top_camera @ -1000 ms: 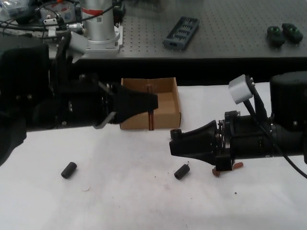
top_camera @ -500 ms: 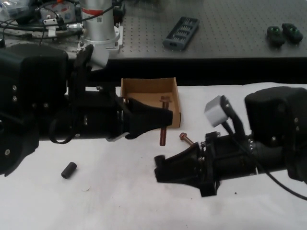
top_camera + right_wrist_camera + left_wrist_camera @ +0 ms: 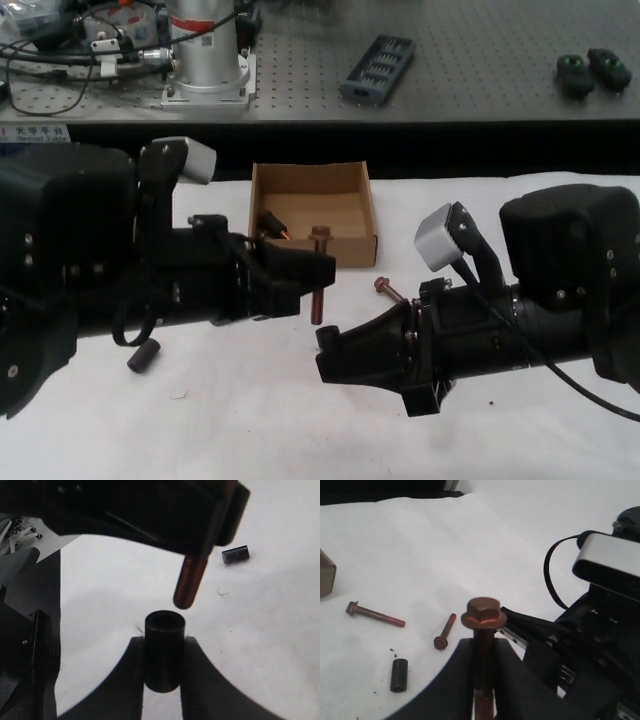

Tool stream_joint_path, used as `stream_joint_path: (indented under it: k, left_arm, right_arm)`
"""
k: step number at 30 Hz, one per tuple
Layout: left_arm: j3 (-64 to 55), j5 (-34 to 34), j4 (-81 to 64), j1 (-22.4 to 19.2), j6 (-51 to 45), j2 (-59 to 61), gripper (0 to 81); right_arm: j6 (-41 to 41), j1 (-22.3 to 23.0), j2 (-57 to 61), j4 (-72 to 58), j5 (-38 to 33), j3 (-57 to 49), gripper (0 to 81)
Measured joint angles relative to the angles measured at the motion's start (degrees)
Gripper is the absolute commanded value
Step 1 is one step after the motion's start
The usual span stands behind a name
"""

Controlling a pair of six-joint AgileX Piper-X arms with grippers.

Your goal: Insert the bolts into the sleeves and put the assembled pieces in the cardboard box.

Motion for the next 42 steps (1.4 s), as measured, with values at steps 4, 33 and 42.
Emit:
stream_joint_path:
  k: [4,33,42]
  left_arm:
    - [0.28,-2.94,-4.44,0.0,-1.99,0.0,0.6]
    - [2.62,-2.51,-12.56,0.0,-11.3,0.0,0.6]
    - [2.62,-2.51,-12.69,0.0,-11.3,1.72,0.6]
  right_arm:
    - [0.02,0.0,1.0,0.0,0.06,0.0,4.3]
    - [8.18,0.0,2.87,-10.38,4.17,0.0,4.3]
    - [9.1,0.0,2.87,-11.02,3.4,0.0,4.4]
